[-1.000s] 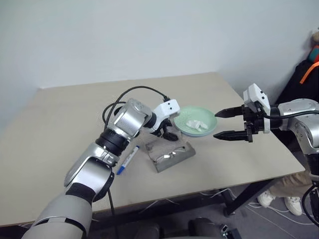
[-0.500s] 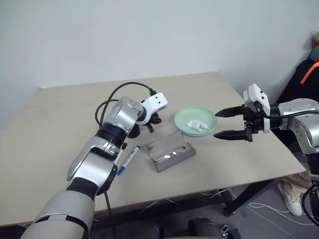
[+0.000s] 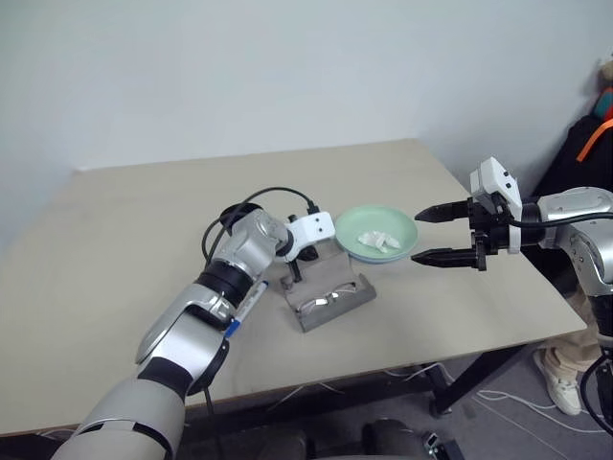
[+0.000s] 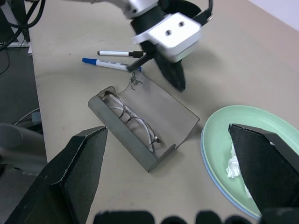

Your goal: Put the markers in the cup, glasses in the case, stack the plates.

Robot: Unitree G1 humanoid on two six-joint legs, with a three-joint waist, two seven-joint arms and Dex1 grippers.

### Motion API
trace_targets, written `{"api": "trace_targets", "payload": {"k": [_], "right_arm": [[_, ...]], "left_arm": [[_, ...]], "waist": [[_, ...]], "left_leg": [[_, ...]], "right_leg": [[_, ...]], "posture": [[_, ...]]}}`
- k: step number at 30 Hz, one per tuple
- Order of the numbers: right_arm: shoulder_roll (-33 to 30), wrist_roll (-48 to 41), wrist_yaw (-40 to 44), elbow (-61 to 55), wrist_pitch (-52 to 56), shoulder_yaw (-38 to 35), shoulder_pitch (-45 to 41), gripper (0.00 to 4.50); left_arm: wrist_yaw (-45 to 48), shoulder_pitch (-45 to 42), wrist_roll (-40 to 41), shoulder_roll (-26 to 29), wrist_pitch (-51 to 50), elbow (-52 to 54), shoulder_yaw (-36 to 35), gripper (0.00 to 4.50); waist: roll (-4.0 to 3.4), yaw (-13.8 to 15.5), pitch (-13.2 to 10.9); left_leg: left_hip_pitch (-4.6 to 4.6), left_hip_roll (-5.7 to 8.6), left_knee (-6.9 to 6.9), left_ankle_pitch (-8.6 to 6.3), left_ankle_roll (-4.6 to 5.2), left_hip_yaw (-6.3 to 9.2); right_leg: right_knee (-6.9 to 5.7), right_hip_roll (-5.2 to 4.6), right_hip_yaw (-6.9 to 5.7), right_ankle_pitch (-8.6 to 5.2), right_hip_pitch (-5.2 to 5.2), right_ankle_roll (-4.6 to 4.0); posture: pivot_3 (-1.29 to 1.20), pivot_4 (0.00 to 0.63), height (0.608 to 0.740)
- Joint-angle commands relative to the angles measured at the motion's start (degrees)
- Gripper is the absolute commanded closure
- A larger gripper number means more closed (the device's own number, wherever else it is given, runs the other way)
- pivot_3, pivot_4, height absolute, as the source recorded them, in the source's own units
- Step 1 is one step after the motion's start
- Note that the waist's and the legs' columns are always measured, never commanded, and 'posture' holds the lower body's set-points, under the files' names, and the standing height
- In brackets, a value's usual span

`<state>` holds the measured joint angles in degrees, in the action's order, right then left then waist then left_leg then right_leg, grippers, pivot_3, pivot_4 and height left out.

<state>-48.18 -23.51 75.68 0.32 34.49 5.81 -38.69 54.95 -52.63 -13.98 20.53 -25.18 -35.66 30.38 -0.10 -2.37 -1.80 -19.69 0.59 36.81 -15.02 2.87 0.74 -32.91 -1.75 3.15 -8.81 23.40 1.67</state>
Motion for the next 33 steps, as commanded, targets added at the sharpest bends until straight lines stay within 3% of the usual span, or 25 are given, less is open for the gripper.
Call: {"api": "trace_targets", "payload": {"k": [1, 21, 33], "right_arm": [[-0.55, -0.85, -0.42, -1.85, -0.27, -1.98, -0.68, 0.00], [-0.27, -0.56, -0.56, -1.64, -1.09, -1.70, -0.81, 0.00], [0.09, -0.22, -0.63, -1.01, -1.66, -1.31, -1.37, 0.00]], "left_arm": [[3.04, 1.16, -0.69, 1.37, -1.35, 6.47, 0.46, 4.47], [13.11, 11.67, 0.08, 6.74, -12.31, 34.44, 2.79, 4.47], [9.94, 13.36, 1.22, 8.40, -16.78, 37.70, -0.07, 4.47]], "waist": [[0.01, 0.00, 0.01], [0.01, -0.08, 0.01], [0.00, -0.10, 0.02]], "left_leg": [[0.00, -0.01, 0.00, 0.00, 0.00, 0.01], [0.03, -0.03, 0.00, 0.00, 0.01, -0.01], [0.13, -0.09, 0.01, 0.01, 0.02, -0.02]], "right_leg": [[0.00, 0.00, 0.00, 0.00, 0.00, 0.01], [-0.01, 0.00, 0.01, -0.04, 0.00, -0.06], [-0.02, 0.03, 0.00, -0.05, -0.08, -0.07]], "posture": [[0.00, 0.000, 0.727], [0.00, 0.000, 0.727], [0.00, 0.000, 0.727]]}}
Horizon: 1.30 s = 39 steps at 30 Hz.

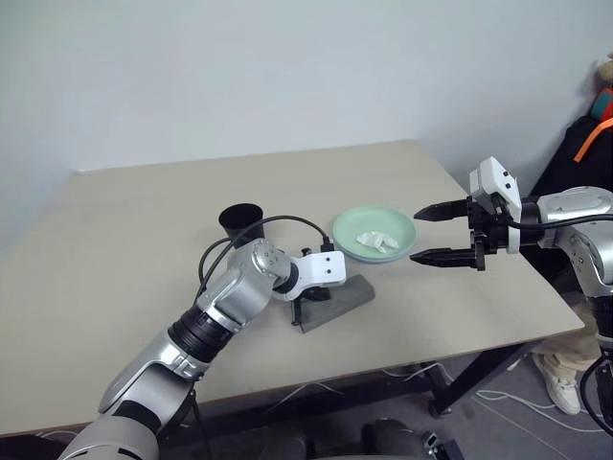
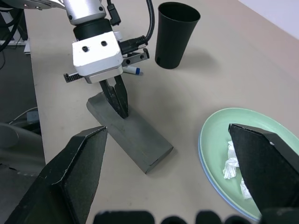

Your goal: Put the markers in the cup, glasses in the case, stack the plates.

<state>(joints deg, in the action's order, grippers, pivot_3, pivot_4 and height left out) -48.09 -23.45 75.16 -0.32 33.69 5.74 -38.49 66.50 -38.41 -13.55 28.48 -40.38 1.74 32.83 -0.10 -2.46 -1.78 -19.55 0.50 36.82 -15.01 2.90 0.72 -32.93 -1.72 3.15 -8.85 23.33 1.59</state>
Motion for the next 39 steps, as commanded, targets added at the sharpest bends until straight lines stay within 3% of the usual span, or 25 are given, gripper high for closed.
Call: {"api": "trace_targets", "payload": {"k": [1, 8, 12, 21, 28, 39], "right_arm": [[0.00, -0.25, -0.07, -0.28, -0.93, -1.22, -1.57, 0.00], [0.00, -0.01, 0.23, 0.36, -1.25, -0.92, -2.00, 0.00], [0.08, 0.31, 0.72, 1.21, -1.72, -0.59, -2.47, 0.00], [1.45, 1.34, 1.68, 3.63, -2.80, 0.64, -4.38, 0.00], [2.72, 1.89, 2.19, 4.99, -3.69, 1.59, -5.43, 0.00], [3.76, 2.08, 2.34, 4.84, -3.47, 1.72, -5.82, 0.00]], "left_arm": [[-2.51, -1.56, 1.28, 0.23, -2.36, -0.01, -3.84, 4.47], [-6.36, -1.91, 4.01, 2.51, -9.45, 1.59, -10.65, 4.47], [-8.30, -0.62, 6.91, 4.88, -17.66, 5.66, -15.92, 3.26], [-15.35, 2.28, 10.84, 7.47, -29.06, 11.60, -19.33, 0.03], [-21.79, 1.91, 12.96, 6.67, -38.21, 10.96, -17.59, 0.01], [-27.04, 1.91, 17.05, 7.64, -43.24, 7.05, -14.12, 0.01]], "waist": [[0.00, 0.00, 0.00], [0.01, -0.01, -0.01], [0.02, -0.17, -0.01], [0.06, -0.16, -0.01], [0.06, -0.17, -0.01], [0.07, -0.16, -0.01]], "left_leg": [[0.00, 0.00, 0.00, 0.00, 0.00, 0.00], [-0.02, -0.01, -0.01, 0.00, 0.00, 0.01], [-0.05, -0.01, -0.03, 0.00, 0.00, 0.01], [-0.04, -0.01, -0.01, 0.00, -0.01, 0.04], [-0.04, -0.01, -0.03, 0.00, -0.01, 0.03], [-0.04, 0.00, -0.02, 0.00, -0.02, 0.05]], "right_leg": [[0.00, 0.00, 0.00, 0.00, 0.00, 0.00], [-0.01, 0.02, -0.01, 0.00, 0.03, 0.01], [0.00, 0.01, -0.01, 0.01, 0.08, 0.01], [0.00, 0.00, -0.03, 0.01, 0.05, 0.01], [-0.01, 0.01, -0.03, 0.01, 0.06, 0.02], [-0.03, 0.01, -0.03, 0.01, 0.06, 0.02]], "posture": [[0.00, 0.000, 0.727], [0.00, 0.000, 0.727], [0.00, 0.000, 0.727], [0.00, 0.000, 0.727], [0.00, 0.000, 0.727], [0.00, 0.000, 0.727]]}}
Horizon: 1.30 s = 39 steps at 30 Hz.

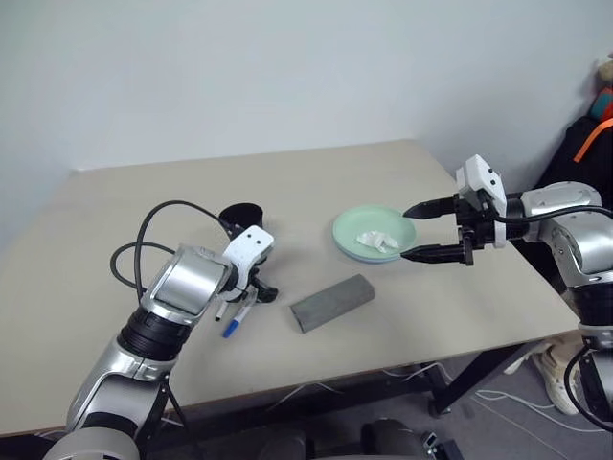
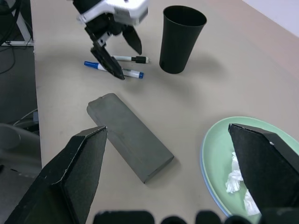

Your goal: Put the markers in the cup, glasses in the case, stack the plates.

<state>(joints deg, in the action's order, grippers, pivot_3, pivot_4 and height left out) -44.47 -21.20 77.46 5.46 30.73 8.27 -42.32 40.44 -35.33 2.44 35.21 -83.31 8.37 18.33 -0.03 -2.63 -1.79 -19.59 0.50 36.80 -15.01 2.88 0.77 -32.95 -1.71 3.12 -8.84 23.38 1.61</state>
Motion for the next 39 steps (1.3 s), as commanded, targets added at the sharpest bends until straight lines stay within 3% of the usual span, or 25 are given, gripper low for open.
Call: {"api": "trace_targets", "payload": {"k": [1, 19, 23, 33, 39], "right_arm": [[0.27, -0.13, -0.01, -0.87, -0.46, -0.75, -2.15, 0.00], [-0.16, -0.30, -0.50, -1.87, -0.10, -1.31, -1.54, 0.00], [-0.20, -0.39, -0.72, -2.50, 0.24, -1.35, -1.35, 0.00], [-0.51, -0.43, -0.89, -3.24, 0.18, -1.72, -0.67, 0.00], [-0.40, -0.44, -1.02, -3.23, 0.13, -1.69, -0.74, 0.00]], "left_arm": [[-1.29, -1.06, 1.44, 1.10, -0.30, 0.04, 0.89, 0.01], [-6.29, 3.91, 5.74, -0.11, 1.95, -4.31, 3.71, 0.01], [-6.67, 4.16, 5.90, -0.33, 2.52, -4.94, 3.92, 0.92], [-7.74, 3.89, 5.71, 0.09, 4.66, -6.67, 5.88, 4.33], [-9.45, 4.17, 3.18, 0.87, 10.63, -7.43, 7.88, 4.41]], "waist": [[0.00, 0.00, 0.00], [-0.10, 0.05, 0.07], [-0.15, 0.05, 0.10], [-0.14, -0.04, 0.09], [-0.10, -0.03, 0.05]], "left_leg": [[0.00, 0.00, 0.00, 0.00, 0.00, 0.00], [0.11, 0.02, 0.00, 0.00, -0.01, 0.00], [0.20, 0.02, 0.02, 0.00, -0.01, -0.02], [0.29, -0.07, 0.00, 0.00, 0.00, 0.00], [0.62, -0.12, -0.21, -0.13, -0.23, 0.04]], "right_leg": [[0.00, 0.00, 0.00, 0.00, 0.00, 0.00], [0.00, -0.02, 0.00, -0.01, -0.13, -0.01], [0.01, -0.03, 0.00, -0.01, -0.25, -0.02], [0.02, -0.03, -0.20, -0.02, -0.22, -0.03], [0.25, -0.14, -0.52, -0.04, -0.32, -0.03]], "posture": [[0.00, 0.000, 0.727], [0.00, 0.000, 0.727], [0.00, 0.000, 0.727], [0.00, 0.000, 0.727], [0.00, 0.000, 0.727]]}}
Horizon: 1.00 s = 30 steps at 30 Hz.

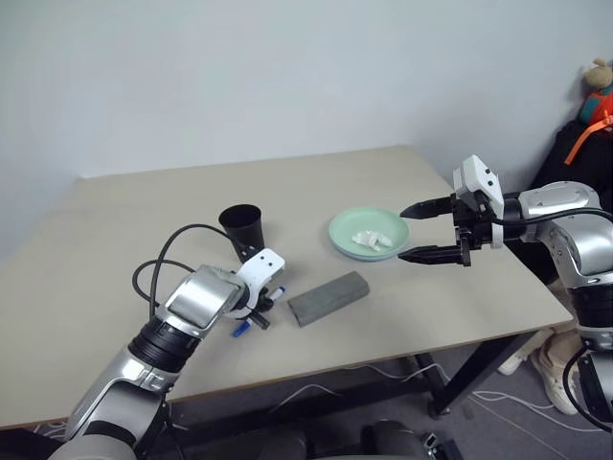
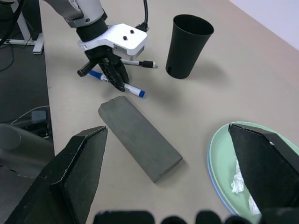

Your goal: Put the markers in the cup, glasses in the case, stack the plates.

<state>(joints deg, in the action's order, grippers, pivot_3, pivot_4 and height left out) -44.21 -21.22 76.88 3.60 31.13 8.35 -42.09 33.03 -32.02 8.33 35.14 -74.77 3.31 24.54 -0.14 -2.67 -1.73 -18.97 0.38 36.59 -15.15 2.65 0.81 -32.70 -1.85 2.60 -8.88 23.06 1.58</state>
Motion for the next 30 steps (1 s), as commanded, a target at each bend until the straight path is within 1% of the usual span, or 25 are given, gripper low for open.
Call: {"api": "trace_targets", "payload": {"k": [1, 4, 6, 8, 12, 14, 18, 21, 24, 25, 27, 30], "right_arm": [[-0.62, -0.41, -0.47, -1.35, -0.29, -1.75, -0.99, 0.00], [-0.56, -0.38, -0.53, -1.31, -0.34, -1.71, -1.05, 0.00], [-0.56, -0.39, -0.56, -1.31, -0.35, -1.70, -1.05, 0.00], [-0.58, -0.44, -0.59, -1.32, -0.43, -1.70, -0.95, 0.00], [-0.69, -0.46, -0.42, -1.16, -0.49, -1.66, -1.06, 0.00], [-0.74, -0.46, -0.36, -1.11, -0.46, -1.66, -1.16, 0.00], [-0.80, -0.47, -0.22, -0.96, -0.41, -1.63, -1.42, 0.00], [-0.81, -0.49, -0.20, -0.94, -0.42, -1.62, -1.45, 0.00], [-0.68, -0.53, -0.42, -1.03, -0.30, -1.65, -1.46, 0.00], [-0.65, -0.55, -0.52, -1.10, -0.25, -1.67, -1.40, 0.00], [-0.62, -0.59, -0.65, -1.19, -0.20, -1.70, -1.32, 0.00], [-0.57, -0.64, -0.81, -1.25, -0.09, -1.76, -1.28, 0.00]], "left_arm": [[-1.92, 0.84, -2.92, 1.02, 2.85, -2.30, 1.93, 4.41], [-2.24, 0.01, -3.86, 1.23, 5.38, -2.23, 1.57, 4.41], [-2.21, -0.06, -4.05, 1.24, 5.84, -2.37, 1.52, 4.41], [-3.74, -2.88, -4.65, 0.33, 11.02, -2.98, -2.43, 4.41], [-6.69, -7.97, -3.87, -2.93, 20.86, -5.42, -10.18, 4.41], [-7.09, -9.02, -3.54, -4.15, 23.60, -6.27, -12.26, 4.41], [-7.83, -14.21, -0.26, -8.49, 31.60, -8.63, -20.13, 4.41], [-8.14, -15.23, -0.36, -9.52, 33.58, -10.03, -21.73, 4.41], [-11.92, -18.52, -1.57, -10.49, 42.68, -17.39, -25.13, 4.41], [-13.00, -19.55, -1.74, -10.83, 45.72, -19.91, -26.05, 4.41], [-14.35, -20.93, -2.07, -11.21, 50.42, -24.08, -26.99, 4.41], [-16.11, -22.55, -3.18, -11.39, 57.17, -30.16, -27.59, 4.41]], "waist": [[0.01, 0.00, -0.01], [0.02, -0.03, -0.04], [-0.01, -0.07, -0.04], [0.03, -0.07, -0.09], [0.43, 0.08, -0.43], [0.42, 0.06, -0.42], [0.37, 0.06, -0.41], [0.35, -0.01, -0.40], [0.35, 0.01, -0.40], [0.36, 0.02, -0.39], [0.39, 0.05, -0.36], [0.34, 0.37, -0.31]], "left_leg": [[-0.01, -0.03, -0.02, 0.00, 0.00, 0.01], [-0.07, -0.06, -0.06, -0.01, -0.02, 0.10], [-0.19, -0.10, -0.20, -0.02, -0.02, 0.27], [-0.42, -0.11, -0.33, -0.01, -0.01, 0.47], [-0.64, -0.12, -0.18, -0.01, -0.02, 0.70], [-0.72, -0.15, -0.22, -0.01, -0.02, 0.77], [-0.57, -0.14, -0.22, 0.00, -0.01, 0.73], [-0.52, -0.13, -0.14, 0.07, 0.06, 0.73], [-0.30, 0.04, 0.26, 0.21, 0.23, 0.75], [-0.05, 0.03, 0.25, 0.21, 0.23, 0.75], [-0.06, 0.04, 0.22, 0.22, 0.25, 0.76], [-0.08, 0.38, 0.00, -0.12, -0.29, 0.79]], "right_leg": [[0.06, -0.01, -0.09, 0.00, 0.02, 0.00], [0.26, -0.03, -0.32, 0.00, 0.13, 0.00], [0.73, -0.02, -0.56, 0.00, 0.19, 0.00], [1.10, -0.03, -0.83, 0.00, 0.32, 0.00], [1.11, -0.05, -1.04, 0.00, 0.49, 0.00], [1.18, -0.08, -1.17, 0.01, 0.47, 0.01], [0.94, -0.10, -1.16, 0.02, 0.42, 0.01], [0.64, -0.06, -1.12, 0.06, 0.48, 0.00], [-0.24, -0.01, -0.88, 0.08, 0.40, -0.03], [-0.26, 0.04, -0.82, 0.09, 0.40, -0.02], [-0.27, 0.13, -0.67, 0.15, 0.40, -0.02], [-0.24, 0.07, -0.27, 0.54, 0.43, -0.46]], "posture": [[0.00, 0.000, 0.727], [0.00, 0.000, 0.727], [0.00, 0.000, 0.727], [0.00, 0.000, 0.727], [0.00, 0.000, 0.727], [0.00, 0.000, 0.727], [0.00, 0.000, 0.727], [0.00, 0.000, 0.727], [0.00, 0.000, 0.727], [0.00, 0.000, 0.727], [0.00, 0.000, 0.727], [0.00, 0.000, 0.727]]}}
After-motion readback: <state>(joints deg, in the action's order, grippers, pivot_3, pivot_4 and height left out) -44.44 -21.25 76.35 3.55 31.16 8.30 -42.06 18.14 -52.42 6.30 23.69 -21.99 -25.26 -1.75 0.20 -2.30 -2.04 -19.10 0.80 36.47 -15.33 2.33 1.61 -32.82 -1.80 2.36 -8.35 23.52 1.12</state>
